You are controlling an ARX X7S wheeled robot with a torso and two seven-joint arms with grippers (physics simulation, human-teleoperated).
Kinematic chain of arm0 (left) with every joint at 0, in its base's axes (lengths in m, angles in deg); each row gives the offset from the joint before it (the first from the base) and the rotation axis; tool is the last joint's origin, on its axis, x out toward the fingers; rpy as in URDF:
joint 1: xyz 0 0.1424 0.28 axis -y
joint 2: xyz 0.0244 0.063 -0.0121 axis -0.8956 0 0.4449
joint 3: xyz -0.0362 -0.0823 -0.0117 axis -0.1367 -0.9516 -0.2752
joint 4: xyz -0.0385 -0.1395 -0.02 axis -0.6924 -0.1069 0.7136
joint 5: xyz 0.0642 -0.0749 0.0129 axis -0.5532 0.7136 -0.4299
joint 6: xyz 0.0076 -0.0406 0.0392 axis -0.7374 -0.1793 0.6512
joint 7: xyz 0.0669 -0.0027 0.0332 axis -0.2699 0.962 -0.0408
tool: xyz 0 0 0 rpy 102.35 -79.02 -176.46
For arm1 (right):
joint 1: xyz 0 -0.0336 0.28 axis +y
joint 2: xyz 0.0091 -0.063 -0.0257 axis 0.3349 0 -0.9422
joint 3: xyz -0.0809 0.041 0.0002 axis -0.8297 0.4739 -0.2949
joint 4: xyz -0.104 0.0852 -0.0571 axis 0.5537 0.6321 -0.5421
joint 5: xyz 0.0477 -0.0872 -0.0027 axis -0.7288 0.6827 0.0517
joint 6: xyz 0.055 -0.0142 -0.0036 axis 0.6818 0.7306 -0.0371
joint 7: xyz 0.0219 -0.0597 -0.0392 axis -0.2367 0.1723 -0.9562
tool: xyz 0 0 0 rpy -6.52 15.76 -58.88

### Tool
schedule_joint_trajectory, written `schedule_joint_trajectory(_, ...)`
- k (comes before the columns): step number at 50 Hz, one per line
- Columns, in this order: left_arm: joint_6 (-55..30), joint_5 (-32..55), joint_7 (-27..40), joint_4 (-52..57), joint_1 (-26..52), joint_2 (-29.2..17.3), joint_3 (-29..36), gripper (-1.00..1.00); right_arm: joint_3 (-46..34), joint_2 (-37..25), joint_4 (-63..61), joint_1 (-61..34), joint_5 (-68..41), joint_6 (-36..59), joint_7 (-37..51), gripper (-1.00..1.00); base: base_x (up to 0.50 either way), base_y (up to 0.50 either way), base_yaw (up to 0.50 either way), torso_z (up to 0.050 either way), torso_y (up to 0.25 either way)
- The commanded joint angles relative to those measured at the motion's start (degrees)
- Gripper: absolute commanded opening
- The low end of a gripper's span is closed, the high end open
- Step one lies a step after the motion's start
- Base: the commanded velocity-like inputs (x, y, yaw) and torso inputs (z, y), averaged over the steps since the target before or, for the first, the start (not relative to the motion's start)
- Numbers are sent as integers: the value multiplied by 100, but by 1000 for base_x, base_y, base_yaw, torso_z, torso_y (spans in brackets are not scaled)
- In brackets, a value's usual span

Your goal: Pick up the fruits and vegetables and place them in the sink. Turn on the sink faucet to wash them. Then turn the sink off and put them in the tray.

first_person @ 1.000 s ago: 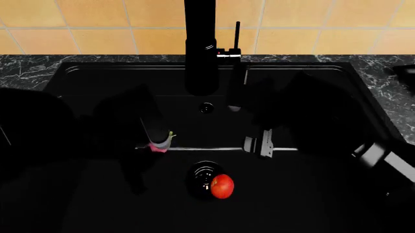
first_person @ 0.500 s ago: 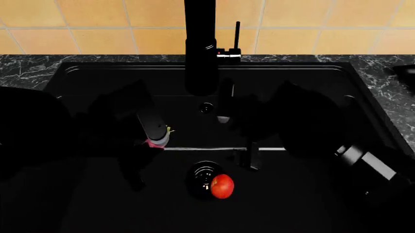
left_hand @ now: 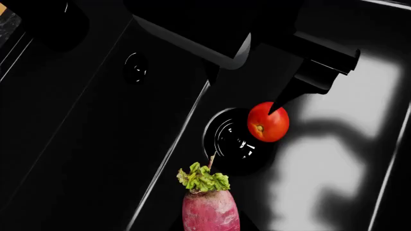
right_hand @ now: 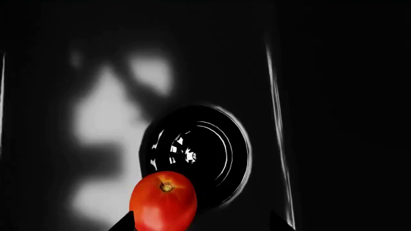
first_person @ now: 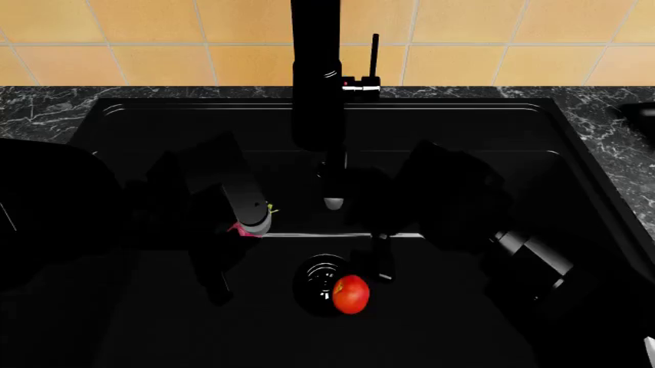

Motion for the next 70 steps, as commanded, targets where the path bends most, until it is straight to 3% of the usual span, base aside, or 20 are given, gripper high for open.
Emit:
schedule_joint_trajectory(1, 28, -11, -9, -23, 21, 16, 50, -100, -154, 180, 316, 53, -8, -174, -165, 100, 0, 0, 0, 0, 0)
schedule_joint_trajectory(28, 118, -75, -69, -52, 16, 21, 197, -100, -402, 601, 1253, 250, -34, -576, -366, 100, 0, 0, 0, 0, 0)
schedule_joint_trajectory(42, 179, -109, -95, -73, 20, 22, 250, -100, -623, 1206, 2877, 319, 54, -1365, -394, 100, 0, 0, 0, 0, 0)
schedule_joint_trajectory(58, 217, -108, -77, -70, -4, 11, 293, -100, -1787, 1225, 3061, 386, -1003, -1326, -68, 100, 0, 0, 0, 0, 0)
schedule_joint_trajectory(70, 238, -139, -97, -101, 13, 34, 352, -100, -2027, 1225, 3154, 457, -1275, -1193, 91, 100, 0, 0, 0, 0, 0)
